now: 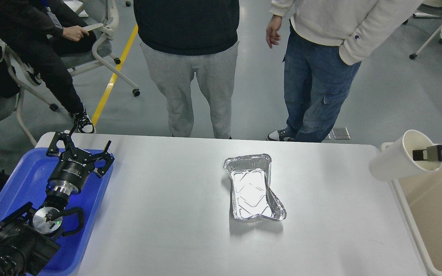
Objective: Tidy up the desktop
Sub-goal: 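Lift the paper cup and carry it over the beige bin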
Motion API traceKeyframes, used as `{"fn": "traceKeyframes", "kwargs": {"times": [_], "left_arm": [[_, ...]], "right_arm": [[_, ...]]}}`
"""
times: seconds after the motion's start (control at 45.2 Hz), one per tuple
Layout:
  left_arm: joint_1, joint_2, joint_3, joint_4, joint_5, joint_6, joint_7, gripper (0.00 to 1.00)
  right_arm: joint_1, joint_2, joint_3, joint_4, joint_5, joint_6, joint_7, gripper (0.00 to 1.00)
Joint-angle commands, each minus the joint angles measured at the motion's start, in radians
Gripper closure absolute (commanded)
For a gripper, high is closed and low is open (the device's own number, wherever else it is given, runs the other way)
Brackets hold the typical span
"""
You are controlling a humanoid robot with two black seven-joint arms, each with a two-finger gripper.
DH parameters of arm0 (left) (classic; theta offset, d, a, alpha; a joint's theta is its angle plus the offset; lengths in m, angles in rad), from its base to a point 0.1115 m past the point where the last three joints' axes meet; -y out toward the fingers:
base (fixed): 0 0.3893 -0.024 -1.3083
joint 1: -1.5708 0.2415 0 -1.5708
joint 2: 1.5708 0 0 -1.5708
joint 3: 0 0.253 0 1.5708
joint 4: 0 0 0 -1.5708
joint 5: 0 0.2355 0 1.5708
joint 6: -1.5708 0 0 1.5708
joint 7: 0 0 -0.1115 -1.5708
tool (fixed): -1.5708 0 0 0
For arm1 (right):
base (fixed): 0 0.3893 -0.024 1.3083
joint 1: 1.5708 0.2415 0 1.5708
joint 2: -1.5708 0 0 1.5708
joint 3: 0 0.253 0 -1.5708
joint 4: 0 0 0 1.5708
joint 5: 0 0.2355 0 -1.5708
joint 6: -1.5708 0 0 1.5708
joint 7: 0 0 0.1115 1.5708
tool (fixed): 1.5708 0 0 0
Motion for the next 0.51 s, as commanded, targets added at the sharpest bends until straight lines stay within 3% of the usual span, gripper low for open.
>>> {"fn": "traceKeyframes", "kwargs": {"times": [0.0,0.486], "left_arm": [[0.0,0.0,0.0,-0.001,-0.001,0.0,0.0,0.0],[0.0,0.0,0.0,0.001,0.001,0.0,0.0,0.0]], "right_arm": [[0.092,-0.022,-0.002,0.003,0.016,0.051,-0.001,1.0],[0.092,-0.02,-0.006,-0.002,0.016,0.051,-0.002,1.0]]}}
